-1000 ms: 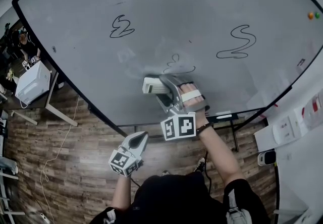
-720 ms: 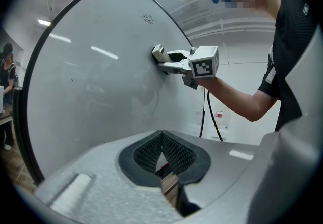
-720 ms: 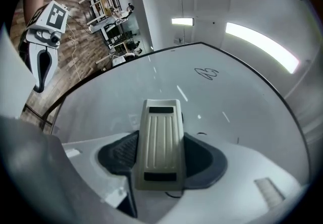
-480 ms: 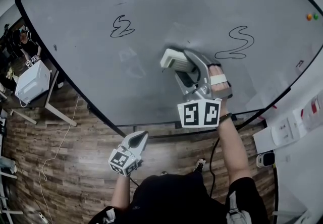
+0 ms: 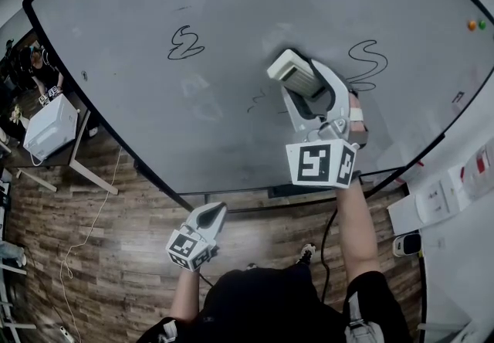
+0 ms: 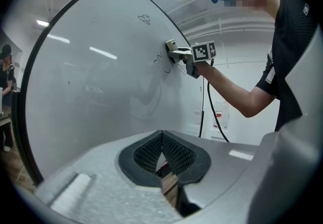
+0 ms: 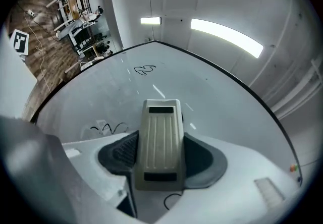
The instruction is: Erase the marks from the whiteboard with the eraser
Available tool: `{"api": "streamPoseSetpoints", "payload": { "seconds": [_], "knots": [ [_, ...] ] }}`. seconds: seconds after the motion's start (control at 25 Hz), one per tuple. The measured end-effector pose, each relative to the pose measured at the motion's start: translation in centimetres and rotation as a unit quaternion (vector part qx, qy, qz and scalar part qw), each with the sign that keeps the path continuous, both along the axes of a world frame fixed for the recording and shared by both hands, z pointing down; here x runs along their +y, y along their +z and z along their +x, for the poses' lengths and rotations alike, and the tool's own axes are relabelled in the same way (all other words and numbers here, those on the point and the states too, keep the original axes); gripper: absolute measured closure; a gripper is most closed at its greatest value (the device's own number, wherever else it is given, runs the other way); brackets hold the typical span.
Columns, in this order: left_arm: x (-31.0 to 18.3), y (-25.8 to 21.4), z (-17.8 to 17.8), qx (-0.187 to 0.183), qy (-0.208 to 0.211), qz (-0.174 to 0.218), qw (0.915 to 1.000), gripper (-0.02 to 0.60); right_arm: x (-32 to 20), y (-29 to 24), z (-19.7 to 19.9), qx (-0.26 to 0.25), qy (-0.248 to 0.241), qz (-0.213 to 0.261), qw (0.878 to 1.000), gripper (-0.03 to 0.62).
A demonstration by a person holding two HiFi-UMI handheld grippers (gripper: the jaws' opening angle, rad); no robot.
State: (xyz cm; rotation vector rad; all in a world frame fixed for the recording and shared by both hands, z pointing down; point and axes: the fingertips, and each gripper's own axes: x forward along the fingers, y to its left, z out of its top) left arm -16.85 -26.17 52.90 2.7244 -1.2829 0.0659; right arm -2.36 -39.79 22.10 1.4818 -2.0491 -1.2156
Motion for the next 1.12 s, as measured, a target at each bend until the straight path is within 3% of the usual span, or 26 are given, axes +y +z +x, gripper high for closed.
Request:
{"api": "streamPoseSetpoints", "payload": {
  "seconds": [0.12, 0.48, 0.72, 0.92, 1.12],
  "knots": [
    [-0.1, -0.3, 0.0, 0.001, -0.006, -0.008, 0.9999, 0.571, 0.2, 1.2, -2.2, 0.008, -0.003, 0.000, 1.000, 0.341],
    [0.3, 0.6, -0.9, 0.000, -0.004, -0.001, 1.0000, 0.571, 0.9, 10.0, -9.2, 0.133, -0.009, 0.006, 0.991, 0.342],
    [0.4, 0.8, -1.6, 0.003, -0.008, -0.004, 1.0000, 0.571, 1.1, 15.1, -10.8, 0.245, -0.002, 0.034, 0.969, 0.341],
    [0.4, 0.7, -1.5, 0.005, -0.007, -0.002, 1.0000, 0.571, 1.0, 13.4, -10.4, 0.223, -0.009, 0.030, 0.974, 0.341],
    [0.6, 0.8, -1.5, 0.007, -0.008, -0.003, 0.9999, 0.571, 0.8, 8.4, -8.0, 0.178, -0.001, 0.042, 0.983, 0.341]
  ]
}}
